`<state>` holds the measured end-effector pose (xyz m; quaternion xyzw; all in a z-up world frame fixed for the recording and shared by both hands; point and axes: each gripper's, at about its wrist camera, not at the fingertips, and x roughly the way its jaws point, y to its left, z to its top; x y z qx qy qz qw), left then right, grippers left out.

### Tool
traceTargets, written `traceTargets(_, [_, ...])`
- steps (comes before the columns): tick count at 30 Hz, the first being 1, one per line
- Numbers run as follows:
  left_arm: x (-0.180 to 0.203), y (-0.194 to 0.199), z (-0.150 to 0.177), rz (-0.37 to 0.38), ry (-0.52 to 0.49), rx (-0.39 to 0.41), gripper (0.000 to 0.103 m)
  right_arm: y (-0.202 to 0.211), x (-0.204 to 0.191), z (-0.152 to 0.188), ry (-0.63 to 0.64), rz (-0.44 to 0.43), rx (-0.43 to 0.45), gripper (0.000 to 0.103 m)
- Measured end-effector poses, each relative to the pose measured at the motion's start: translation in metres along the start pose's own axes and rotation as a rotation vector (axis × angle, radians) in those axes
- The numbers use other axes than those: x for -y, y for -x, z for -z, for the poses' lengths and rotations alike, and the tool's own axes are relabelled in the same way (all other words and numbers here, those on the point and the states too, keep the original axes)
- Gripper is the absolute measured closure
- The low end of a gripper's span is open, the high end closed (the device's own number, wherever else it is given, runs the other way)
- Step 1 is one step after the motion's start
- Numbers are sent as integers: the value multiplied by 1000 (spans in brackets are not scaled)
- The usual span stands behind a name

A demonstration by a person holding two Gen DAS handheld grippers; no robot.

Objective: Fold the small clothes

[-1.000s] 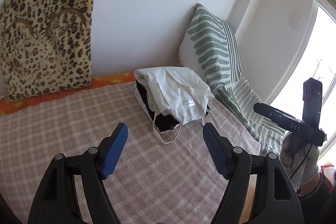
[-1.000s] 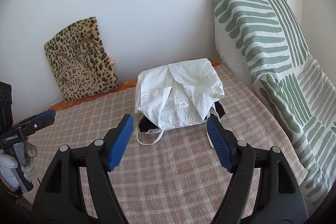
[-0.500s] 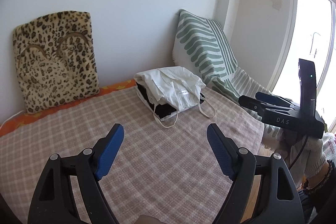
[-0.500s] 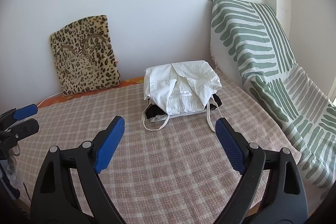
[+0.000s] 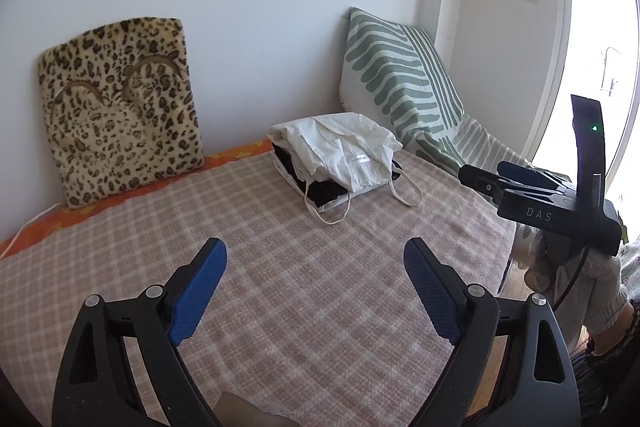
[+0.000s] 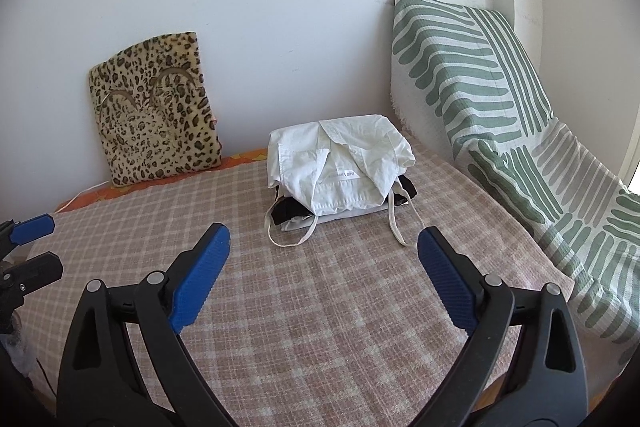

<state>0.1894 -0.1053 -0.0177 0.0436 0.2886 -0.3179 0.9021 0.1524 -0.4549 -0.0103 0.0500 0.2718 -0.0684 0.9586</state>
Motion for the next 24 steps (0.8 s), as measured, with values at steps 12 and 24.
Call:
traceTargets(12, [7,0,4,-40,-25,-2,1,0,0,6,17,27,7,6])
traceTargets(24, [7,1,9,-60,-49,8,1,-2,-2,7,12,24,-1,6])
